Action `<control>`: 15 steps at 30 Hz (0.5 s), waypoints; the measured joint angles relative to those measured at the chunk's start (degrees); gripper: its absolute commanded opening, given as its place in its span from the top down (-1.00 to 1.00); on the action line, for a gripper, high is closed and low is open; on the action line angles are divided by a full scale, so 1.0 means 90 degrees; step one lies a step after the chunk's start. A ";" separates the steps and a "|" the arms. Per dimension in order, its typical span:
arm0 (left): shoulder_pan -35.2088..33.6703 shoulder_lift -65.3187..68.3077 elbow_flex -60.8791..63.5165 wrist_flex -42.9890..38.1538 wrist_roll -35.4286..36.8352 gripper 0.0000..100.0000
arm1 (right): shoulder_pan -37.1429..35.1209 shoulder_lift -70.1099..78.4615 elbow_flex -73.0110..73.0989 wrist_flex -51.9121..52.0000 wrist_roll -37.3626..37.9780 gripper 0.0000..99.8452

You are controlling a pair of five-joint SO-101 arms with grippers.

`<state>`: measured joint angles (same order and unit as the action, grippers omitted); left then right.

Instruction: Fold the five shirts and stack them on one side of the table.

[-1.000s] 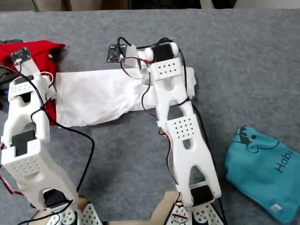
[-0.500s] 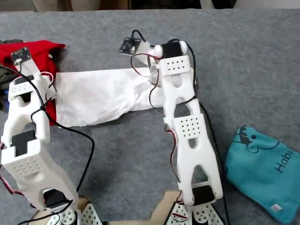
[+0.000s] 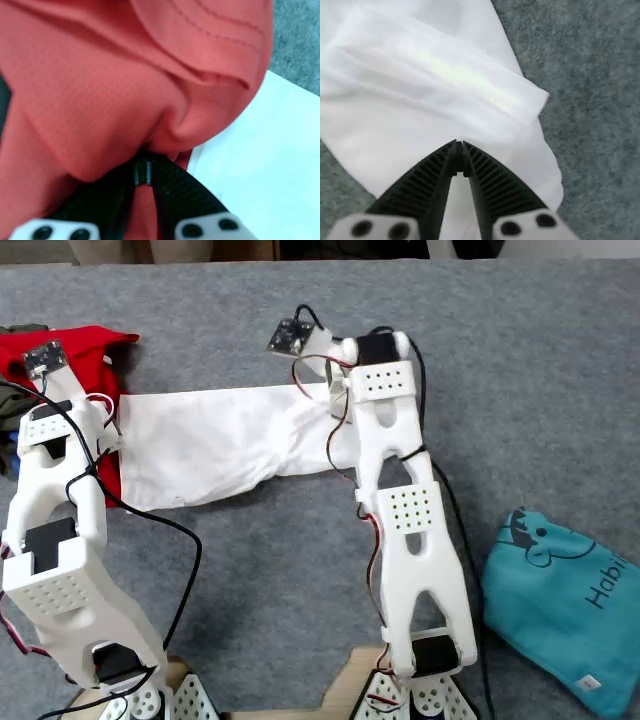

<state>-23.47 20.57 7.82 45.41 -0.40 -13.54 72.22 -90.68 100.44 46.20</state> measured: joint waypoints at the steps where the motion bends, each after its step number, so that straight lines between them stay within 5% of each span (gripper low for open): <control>1: 0.0000 0.0000 0.0000 0.0000 0.0000 0.96 | 0.0010 -0.0029 -0.0117 0.0039 -0.0059 0.99; 15: 0.0000 0.0000 0.0000 0.0000 0.0000 0.96 | 0.0313 -0.1963 0.2618 0.0078 -0.0303 0.99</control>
<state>-23.47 20.57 7.82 45.41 -0.40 -10.73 54.55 -67.12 101.14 43.47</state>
